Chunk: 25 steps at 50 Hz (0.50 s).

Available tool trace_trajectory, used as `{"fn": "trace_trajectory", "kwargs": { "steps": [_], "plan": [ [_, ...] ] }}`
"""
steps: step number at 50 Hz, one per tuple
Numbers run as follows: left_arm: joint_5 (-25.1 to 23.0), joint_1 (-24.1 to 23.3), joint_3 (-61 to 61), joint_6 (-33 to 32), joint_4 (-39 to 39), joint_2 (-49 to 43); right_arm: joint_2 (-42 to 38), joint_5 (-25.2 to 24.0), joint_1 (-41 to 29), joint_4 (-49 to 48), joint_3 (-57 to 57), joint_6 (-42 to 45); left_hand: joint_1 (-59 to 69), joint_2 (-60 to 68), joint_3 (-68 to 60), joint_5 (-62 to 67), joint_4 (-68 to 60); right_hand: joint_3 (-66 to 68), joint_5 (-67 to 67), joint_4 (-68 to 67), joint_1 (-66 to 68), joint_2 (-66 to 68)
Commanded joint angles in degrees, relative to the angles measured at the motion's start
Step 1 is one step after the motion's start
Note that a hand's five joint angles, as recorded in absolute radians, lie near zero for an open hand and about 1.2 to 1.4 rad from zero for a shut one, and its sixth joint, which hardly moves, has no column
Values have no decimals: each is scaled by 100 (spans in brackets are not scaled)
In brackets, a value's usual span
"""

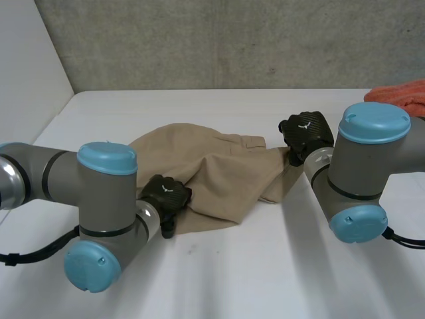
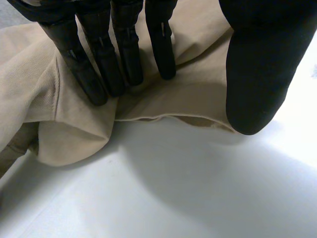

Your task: Fold the laundry.

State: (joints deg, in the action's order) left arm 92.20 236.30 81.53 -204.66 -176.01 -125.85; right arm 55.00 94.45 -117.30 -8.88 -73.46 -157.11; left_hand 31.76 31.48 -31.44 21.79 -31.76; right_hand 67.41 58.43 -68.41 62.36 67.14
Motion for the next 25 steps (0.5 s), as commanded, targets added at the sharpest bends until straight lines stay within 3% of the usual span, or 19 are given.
{"fn": "trace_trajectory", "kwargs": {
  "steps": [1,9,11,14,21,25],
  "plan": [
    [-62,-31,-49,14,5,-79,-33,-6,-12,0,-11,75,922,950,-954,918,-922,1259,1157,-1159,1764,1286],
    [-79,-49,-164,-4,14,-220,-33,-6,-21,0,-11,84,1762,1791,-1794,1759,-1763,1259,1157,-1159,1764,1286],
    [-45,-58,-208,-12,14,-246,-16,-6,-12,0,-19,84,3535,3564,-3567,3532,-3536,1259,1157,-1159,1764,1286],
    [-18,-58,-269,-21,14,-282,2,-6,-12,0,-46,84,4820,4848,-4852,4816,-4820,1259,1157,-1159,1764,1286],
    [140,39,-480,14,180,-98,282,-23,14,158,-204,180,4824,4852,-4856,4821,-4824,1259,1157,-1159,1764,1286],
    [114,179,-463,58,374,648,844,-120,145,553,-336,628,4824,4852,-4856,4821,-4824,1259,1157,-1159,1764,1286]
  ]
}}
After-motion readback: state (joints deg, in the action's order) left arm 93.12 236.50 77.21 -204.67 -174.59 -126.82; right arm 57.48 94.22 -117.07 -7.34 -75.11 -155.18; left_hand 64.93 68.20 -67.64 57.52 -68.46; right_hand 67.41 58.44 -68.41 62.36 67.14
